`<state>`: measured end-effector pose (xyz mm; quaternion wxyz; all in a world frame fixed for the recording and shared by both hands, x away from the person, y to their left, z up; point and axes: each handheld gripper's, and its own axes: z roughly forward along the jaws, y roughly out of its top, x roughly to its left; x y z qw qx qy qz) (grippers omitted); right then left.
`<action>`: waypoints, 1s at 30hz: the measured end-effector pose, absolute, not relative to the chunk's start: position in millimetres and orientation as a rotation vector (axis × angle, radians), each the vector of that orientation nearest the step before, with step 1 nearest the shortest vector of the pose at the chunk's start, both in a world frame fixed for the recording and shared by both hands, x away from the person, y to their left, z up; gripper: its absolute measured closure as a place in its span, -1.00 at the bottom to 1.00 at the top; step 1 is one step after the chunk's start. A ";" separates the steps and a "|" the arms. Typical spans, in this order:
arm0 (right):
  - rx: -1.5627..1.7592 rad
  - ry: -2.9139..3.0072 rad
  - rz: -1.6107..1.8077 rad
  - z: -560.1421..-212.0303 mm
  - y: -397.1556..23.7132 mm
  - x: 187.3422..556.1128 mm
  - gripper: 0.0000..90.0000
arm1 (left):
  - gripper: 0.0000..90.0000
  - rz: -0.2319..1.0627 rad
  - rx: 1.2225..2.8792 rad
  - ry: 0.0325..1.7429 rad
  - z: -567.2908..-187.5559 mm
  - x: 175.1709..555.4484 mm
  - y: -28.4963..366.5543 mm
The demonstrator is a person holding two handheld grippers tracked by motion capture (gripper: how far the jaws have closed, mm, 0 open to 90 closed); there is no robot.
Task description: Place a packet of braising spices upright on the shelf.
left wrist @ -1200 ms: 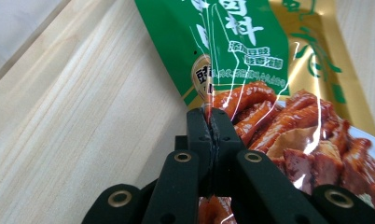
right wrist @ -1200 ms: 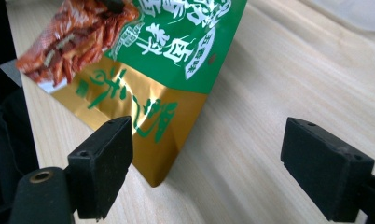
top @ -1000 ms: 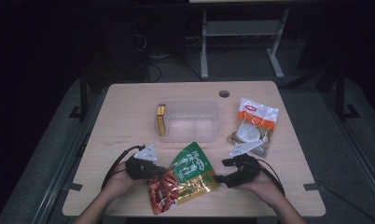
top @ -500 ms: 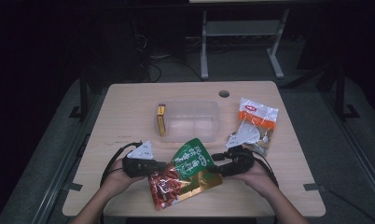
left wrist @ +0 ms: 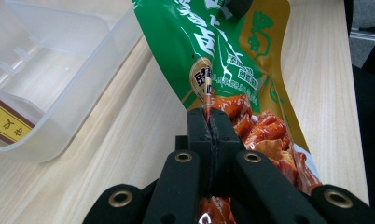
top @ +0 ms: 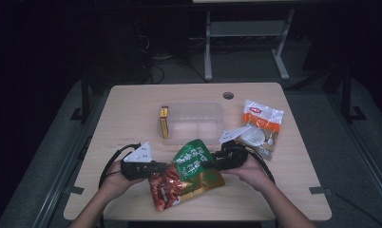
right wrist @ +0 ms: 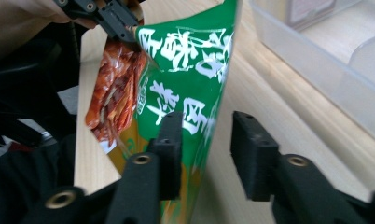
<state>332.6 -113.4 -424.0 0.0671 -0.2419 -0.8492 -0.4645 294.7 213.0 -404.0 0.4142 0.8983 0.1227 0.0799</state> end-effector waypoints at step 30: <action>-0.540 -2.368 -1.492 -406.9 -127.1 327.1 1.00 | 0.98 0.154 2.159 0.254 -401.5 296.2 225.6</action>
